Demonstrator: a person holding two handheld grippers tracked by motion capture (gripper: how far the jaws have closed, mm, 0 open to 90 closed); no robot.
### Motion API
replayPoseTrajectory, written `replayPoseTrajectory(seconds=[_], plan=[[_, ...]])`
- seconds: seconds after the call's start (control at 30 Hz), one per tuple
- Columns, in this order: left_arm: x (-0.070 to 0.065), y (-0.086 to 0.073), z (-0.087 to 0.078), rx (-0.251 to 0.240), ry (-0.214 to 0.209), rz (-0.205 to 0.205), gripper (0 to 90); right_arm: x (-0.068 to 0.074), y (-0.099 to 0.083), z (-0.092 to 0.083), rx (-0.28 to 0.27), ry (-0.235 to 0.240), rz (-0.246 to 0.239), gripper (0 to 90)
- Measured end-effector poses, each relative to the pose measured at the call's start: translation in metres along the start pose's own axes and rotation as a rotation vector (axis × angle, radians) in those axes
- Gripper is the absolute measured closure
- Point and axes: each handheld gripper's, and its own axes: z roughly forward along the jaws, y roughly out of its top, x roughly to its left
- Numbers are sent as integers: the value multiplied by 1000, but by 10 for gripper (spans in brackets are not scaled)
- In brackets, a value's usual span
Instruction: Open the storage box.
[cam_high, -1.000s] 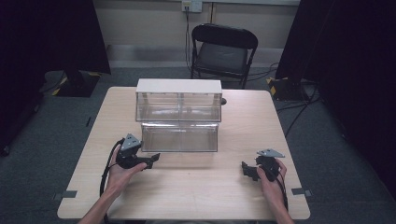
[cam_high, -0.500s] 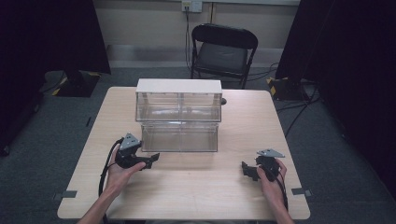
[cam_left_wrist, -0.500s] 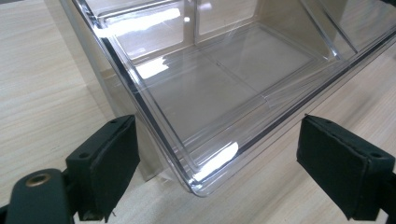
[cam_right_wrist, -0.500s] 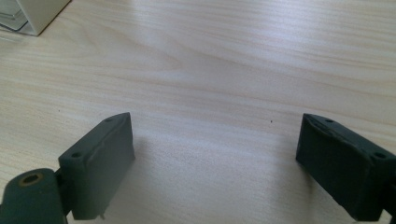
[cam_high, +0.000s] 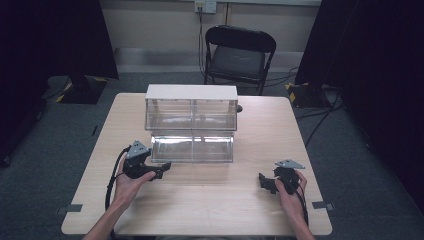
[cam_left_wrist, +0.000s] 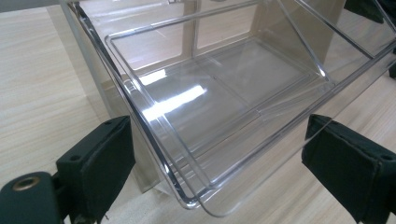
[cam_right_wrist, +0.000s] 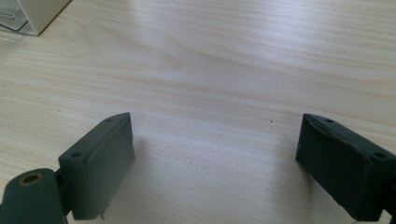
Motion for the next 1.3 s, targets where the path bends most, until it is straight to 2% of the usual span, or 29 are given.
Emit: replayPoseTrajectory(seconds=[0.07,0.13,0.47,1.0,1.03,1.3], plan=[[0,1,0,3,0,9,86,0,0,0,0,0,0,105],[-1,1,0,1,2,-10,80,0,0,0,0,0,0,105],[-4,5,3,3,11,-6,22,0,0,0,1,-1,1,103],[-4,12,1,0,10,0,0,0,0,0,2,-2,1,102],[-3,13,1,2,12,10,2,0,0,0,1,-1,1,102],[-4,15,0,7,18,2,6,0,0,0,1,-2,1,100]])
